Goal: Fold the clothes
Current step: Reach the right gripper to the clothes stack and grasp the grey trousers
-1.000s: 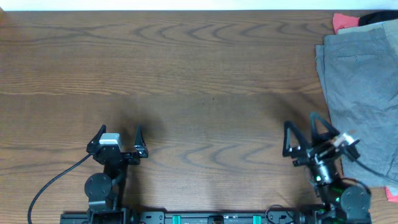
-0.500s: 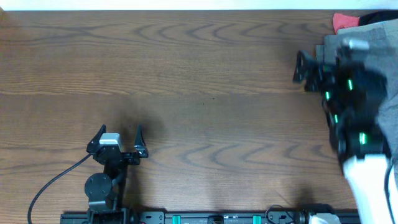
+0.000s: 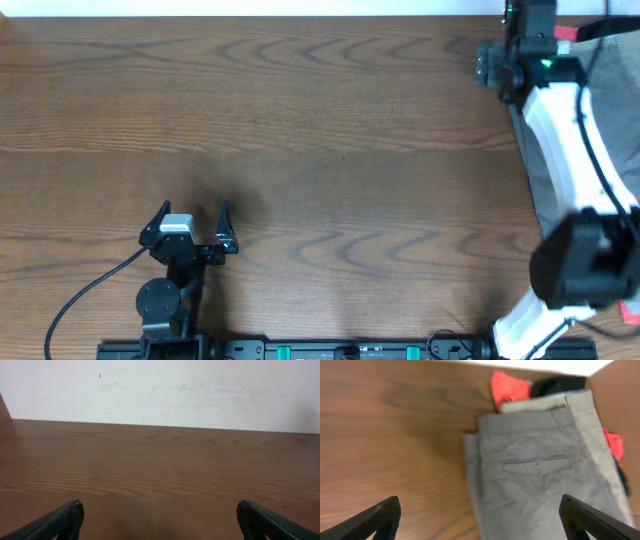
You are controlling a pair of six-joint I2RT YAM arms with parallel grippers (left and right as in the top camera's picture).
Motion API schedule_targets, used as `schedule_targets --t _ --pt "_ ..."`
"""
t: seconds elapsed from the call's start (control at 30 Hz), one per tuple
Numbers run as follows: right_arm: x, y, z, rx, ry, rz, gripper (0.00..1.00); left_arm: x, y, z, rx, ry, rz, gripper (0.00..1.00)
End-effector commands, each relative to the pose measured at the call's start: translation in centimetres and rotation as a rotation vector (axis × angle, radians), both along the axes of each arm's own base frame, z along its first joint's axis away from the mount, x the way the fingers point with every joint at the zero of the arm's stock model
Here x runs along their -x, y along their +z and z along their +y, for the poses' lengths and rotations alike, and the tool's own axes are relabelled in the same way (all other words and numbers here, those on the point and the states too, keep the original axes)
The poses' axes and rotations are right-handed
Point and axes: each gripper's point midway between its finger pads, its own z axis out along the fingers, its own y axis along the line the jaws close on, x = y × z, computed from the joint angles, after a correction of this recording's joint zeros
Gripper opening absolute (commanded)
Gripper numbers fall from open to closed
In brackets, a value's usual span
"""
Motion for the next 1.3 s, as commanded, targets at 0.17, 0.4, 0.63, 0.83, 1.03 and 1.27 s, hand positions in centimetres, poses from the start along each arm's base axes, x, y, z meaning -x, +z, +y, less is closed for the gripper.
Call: schedule_targets --t 0.17,0.4,0.63,0.83,1.03,1.27 --pt "-1.0 -7.6 -5.3 0.178 -0.082 0.171 0.94 0.1 -1.6 -0.2 0.0 -0.011 0.045 0.98" --pt "-1.4 -11.5 -6.8 0.185 -0.087 0.224 0.97 0.1 -1.6 -0.2 0.0 -0.011 0.045 0.98" --pt "-1.8 -13.7 -5.9 0.131 -0.03 0.246 0.95 0.1 -1.6 -0.2 0.0 -0.011 0.045 0.98" --pt "-1.4 -15.4 -6.6 0.139 -0.046 0.282 0.93 0.1 -1.6 -0.2 0.0 -0.011 0.045 0.98" --pt "-0.9 -16.2 -7.8 0.133 -0.068 0.298 0.89 0.1 -1.6 -0.2 0.0 -0.011 0.045 0.98" --pt "-0.6 -16.3 -8.7 0.12 -0.081 0.303 0.62 0.1 -1.6 -0.2 0.0 -0.011 0.045 0.98"
